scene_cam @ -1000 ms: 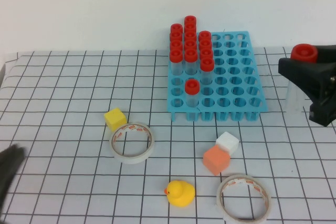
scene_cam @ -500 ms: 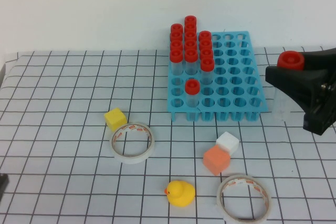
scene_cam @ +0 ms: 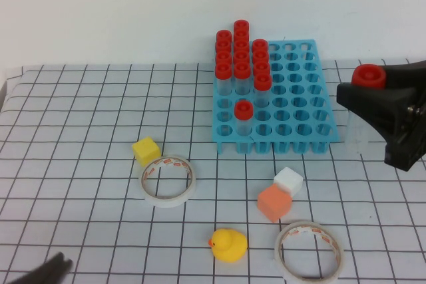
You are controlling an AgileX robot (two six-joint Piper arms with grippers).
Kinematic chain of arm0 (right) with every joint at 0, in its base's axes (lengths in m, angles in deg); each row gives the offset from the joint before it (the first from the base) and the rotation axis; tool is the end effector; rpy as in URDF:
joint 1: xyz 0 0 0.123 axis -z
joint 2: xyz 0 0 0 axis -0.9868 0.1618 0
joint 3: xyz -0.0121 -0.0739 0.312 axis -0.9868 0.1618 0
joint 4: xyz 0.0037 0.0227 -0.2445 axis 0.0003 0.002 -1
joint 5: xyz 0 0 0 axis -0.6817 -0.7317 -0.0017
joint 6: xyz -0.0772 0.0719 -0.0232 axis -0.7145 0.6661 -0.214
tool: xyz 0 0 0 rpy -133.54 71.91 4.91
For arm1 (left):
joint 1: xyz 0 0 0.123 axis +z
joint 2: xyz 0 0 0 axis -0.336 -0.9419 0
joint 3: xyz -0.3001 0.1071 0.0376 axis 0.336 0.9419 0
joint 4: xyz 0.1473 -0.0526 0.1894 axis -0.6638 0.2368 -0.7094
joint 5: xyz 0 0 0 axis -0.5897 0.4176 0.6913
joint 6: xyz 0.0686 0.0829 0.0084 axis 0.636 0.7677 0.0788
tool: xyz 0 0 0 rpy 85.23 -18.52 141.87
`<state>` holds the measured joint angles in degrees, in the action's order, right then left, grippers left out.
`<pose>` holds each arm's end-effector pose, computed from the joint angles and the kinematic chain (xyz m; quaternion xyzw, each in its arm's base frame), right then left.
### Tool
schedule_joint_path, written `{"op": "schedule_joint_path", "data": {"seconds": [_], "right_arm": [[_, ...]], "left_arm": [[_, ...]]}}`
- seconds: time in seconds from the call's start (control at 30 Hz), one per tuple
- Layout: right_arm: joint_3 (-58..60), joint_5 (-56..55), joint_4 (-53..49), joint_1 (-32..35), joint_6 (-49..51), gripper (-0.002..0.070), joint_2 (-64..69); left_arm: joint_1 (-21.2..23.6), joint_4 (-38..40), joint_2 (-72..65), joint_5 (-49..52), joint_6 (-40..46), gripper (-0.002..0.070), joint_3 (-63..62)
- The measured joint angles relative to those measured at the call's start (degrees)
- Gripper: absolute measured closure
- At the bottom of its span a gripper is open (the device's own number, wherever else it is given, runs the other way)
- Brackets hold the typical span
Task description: Place the test tubes
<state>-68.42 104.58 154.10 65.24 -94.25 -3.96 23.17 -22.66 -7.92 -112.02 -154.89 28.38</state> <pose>0.2160 0.1102 0.3544 -0.3002 0.7174 0.2164 0.5903 0.0166 -0.0660 0.2638 0.2938 0.6447 -0.1261 0.6944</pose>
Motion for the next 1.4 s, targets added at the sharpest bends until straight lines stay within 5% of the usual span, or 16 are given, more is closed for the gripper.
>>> {"op": "schedule_joint_path", "data": {"seconds": [0.37, 0.53, 0.73, 0.9, 1.0, 1.2, 1.4], "right_arm": [[-0.1, 0.0, 0.0, 0.0, 2.5, 0.0402, 0.1], [-4.7, -3.3, -6.2, 0.0, 16.8, 0.0402, 1.8], [-11.7, -15.1, -29.3, 0.0, 47.9, 0.0402, 8.9], [-12.8, -28.8, -70.3, -2.4, 96.5, 0.0402, 16.0], [-12.8, -37.3, -90.3, -3.3, 116.9, 0.0402, 20.0], [-13.3, -63.2, -108.5, -3.4, 125.6, 0.0402, 29.7], [-19.4, -67.2, -114.5, -3.4, 126.1, 0.0402, 38.7]], "left_arm": [[0.0, 0.0, 0.1, -10.1, 0.0, 0.0676, 0.0], [0.0, 0.0, 0.1, -12.0, 0.0, 0.0676, 0.0], [0.0, 0.0, 0.1, -12.4, 0.0, 0.0676, 0.0], [0.0, 0.0, 0.1, -12.5, 0.0, 0.0676, 0.0], [0.0, 0.0, 0.1, -12.6, 0.0, 0.0676, 0.0], [0.0, 0.0, 0.1, -12.7, 0.0, 0.0676, 0.0], [0.0, 0.0, 0.1, -12.7, 0.0, 0.0676, 0.0]]}}
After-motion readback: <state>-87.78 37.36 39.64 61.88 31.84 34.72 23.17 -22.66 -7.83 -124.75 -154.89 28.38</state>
